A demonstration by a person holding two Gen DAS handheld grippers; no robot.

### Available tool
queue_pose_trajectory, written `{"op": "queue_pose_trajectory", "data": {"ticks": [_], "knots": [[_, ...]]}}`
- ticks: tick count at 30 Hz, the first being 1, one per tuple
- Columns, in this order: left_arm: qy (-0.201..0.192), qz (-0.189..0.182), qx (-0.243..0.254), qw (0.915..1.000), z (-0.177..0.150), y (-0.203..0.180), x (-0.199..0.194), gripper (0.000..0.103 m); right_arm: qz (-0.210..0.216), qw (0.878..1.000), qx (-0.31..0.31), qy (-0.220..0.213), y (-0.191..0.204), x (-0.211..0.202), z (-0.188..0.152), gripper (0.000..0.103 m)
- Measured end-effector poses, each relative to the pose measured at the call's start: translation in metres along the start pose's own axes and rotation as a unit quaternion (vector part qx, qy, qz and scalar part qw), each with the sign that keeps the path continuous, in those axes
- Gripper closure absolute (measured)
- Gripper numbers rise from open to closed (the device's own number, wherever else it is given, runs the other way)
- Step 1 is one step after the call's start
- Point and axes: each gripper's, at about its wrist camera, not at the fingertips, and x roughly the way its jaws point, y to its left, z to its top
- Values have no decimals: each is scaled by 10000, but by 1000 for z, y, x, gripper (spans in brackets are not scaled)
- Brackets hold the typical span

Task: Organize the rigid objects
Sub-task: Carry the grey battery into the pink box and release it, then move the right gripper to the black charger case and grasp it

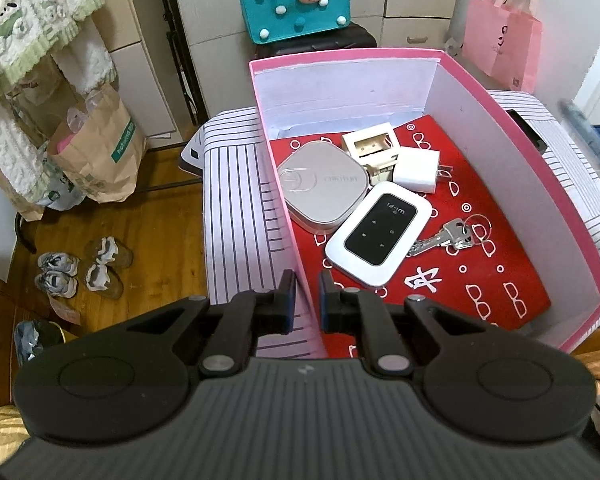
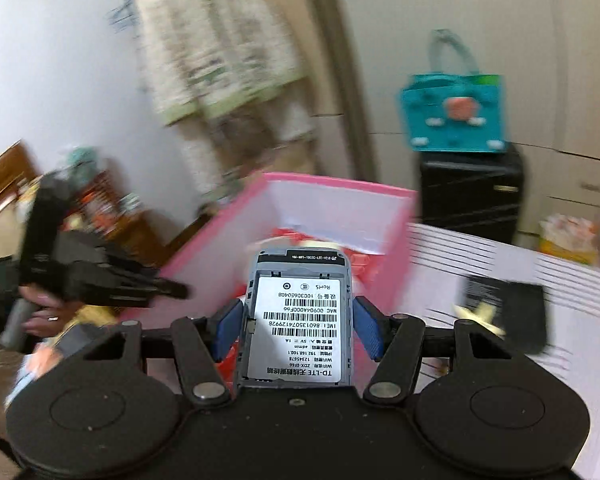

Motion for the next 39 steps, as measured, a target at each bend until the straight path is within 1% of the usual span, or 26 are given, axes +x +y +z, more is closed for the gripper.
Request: {"op": "queue_pose_trajectory", "data": {"ticks": [3,7,9,11,13,17,22,25,28,30,31,33,37,39], "knots": [[-36,-70,-94,9999,-1,3,0,92,344,9982,-341,340,21,24,9,38],[-59,-86,-100,9999,-2,4,-1,92,644,9897,-725,1050,37,71,13,38],[-60,-92,-106,9999,-2,4,-1,92,839,9823,-886,1421,42,92,13,38],[-58,-90,-93,9999,-2,4,-1,92,1140,9719,-976,1812,49,112,12,38],[-47,-97,-75,9999,-2,4,-2,92,1307,9616,-1088,2156,54,129,13,38],[-58,-135,-124,9998,-3,5,-2,92,1495,9444,-1416,2564,65,152,15,38],[-54,-180,-156,9997,-2,6,-1,91,1635,9316,-1605,2823,69,167,14,38],[-46,-187,-164,9997,-1,7,-1,91,1520,9418,-1450,2624,63,164,18,37],[-31,-194,-172,9997,0,8,-1,91,1416,9562,-1386,2157,55,140,23,37],[-26,-198,-166,9997,0,8,-1,91,1296,9672,-1309,1752,46,117,25,37],[-23,-197,-161,9997,0,7,-1,91,1189,9740,-1258,1465,40,103,24,37],[-10,-193,-168,9997,1,7,-1,91,936,9837,-1195,968,30,78,20,36],[-10,-155,-164,9997,1,6,0,91,515,9931,-985,383,7,39,9,34],[-4,-133,-178,9998,0,5,0,91,302,9957,-840,230,-4,21,1,34]]}}
